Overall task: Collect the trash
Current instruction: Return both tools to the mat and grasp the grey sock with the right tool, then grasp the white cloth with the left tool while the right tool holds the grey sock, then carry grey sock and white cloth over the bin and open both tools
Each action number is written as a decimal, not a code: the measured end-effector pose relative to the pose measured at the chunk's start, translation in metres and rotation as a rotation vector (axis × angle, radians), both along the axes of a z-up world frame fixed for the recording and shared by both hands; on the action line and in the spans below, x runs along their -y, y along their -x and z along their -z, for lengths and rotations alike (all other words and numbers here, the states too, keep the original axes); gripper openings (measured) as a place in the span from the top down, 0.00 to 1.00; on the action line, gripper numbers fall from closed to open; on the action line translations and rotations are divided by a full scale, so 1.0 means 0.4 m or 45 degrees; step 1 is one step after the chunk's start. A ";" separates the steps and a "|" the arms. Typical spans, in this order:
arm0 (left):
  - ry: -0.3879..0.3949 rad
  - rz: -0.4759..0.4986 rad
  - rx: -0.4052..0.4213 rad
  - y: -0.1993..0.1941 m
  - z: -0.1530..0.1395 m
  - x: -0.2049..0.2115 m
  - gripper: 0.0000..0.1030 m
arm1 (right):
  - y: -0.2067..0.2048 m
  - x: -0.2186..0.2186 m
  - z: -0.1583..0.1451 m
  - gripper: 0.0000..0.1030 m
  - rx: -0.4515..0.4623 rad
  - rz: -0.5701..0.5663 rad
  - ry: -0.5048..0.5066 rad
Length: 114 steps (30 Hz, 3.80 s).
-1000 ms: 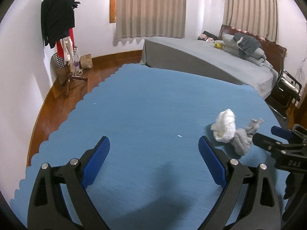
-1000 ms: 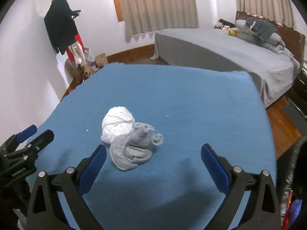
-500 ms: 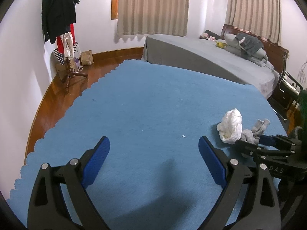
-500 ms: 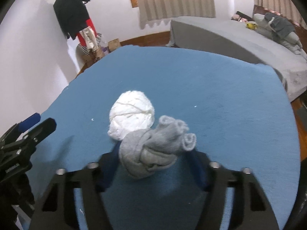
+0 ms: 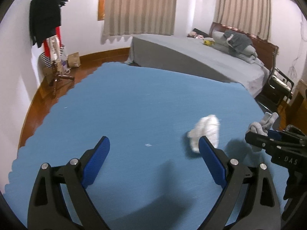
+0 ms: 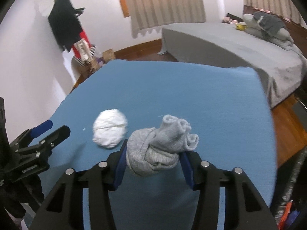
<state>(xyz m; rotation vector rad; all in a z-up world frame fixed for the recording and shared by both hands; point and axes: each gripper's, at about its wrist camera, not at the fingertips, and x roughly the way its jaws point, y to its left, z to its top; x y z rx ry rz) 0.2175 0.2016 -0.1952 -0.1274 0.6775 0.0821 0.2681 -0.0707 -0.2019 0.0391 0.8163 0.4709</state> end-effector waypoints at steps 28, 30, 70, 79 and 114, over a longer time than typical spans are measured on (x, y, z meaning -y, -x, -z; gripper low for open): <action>0.073 0.162 -0.112 -0.104 0.023 0.175 0.67 | 0.007 0.130 -0.026 0.51 0.004 0.136 -0.057; 0.068 0.158 -0.090 -0.088 -0.002 0.179 0.67 | 0.020 0.137 -0.041 0.51 0.018 0.138 -0.064; 0.061 0.351 0.137 0.286 -0.281 0.473 0.67 | 0.401 0.379 -0.291 0.51 0.238 0.255 -0.080; 0.050 0.432 0.179 0.332 -0.314 0.550 0.67 | 0.459 0.464 -0.307 0.51 0.265 0.340 -0.067; 0.052 0.807 0.163 0.287 -0.228 0.871 0.64 | 0.508 0.760 -0.213 0.49 0.198 0.620 0.005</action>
